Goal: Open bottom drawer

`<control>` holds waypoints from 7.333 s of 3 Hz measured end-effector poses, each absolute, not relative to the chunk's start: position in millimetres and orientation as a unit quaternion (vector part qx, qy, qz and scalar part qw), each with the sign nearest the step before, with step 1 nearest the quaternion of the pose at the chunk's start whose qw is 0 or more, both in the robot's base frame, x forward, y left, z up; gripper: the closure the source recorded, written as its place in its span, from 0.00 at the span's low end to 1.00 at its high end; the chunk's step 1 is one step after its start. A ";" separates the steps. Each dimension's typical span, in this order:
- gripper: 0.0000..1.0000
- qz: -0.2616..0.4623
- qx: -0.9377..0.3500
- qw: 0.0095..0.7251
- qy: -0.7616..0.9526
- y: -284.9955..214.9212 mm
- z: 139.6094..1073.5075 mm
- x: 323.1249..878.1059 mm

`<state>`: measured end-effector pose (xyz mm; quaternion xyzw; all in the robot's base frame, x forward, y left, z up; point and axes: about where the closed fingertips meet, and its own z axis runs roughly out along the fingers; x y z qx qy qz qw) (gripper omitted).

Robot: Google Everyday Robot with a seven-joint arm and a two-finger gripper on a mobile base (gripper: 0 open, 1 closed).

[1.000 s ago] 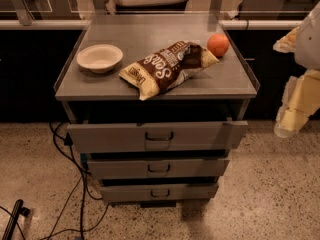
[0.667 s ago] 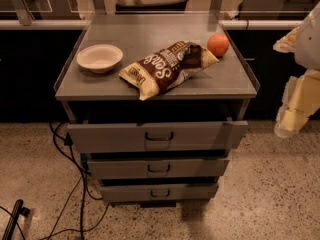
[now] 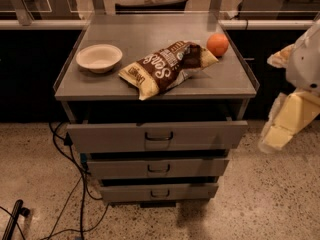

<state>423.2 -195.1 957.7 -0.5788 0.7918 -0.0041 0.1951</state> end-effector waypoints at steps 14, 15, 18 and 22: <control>0.00 0.292 -0.497 0.187 0.795 -210.6 424.4 424.5; 0.00 0.312 -0.567 0.173 0.743 -163.9 404.7 419.7; 0.00 0.317 -0.610 0.153 0.710 -134.1 375.3 426.7; 0.00 0.284 -0.585 0.235 0.722 -142.6 290.1 501.2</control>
Offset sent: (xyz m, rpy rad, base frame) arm -0.0130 0.0481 -0.1942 0.1329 0.1826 -0.0847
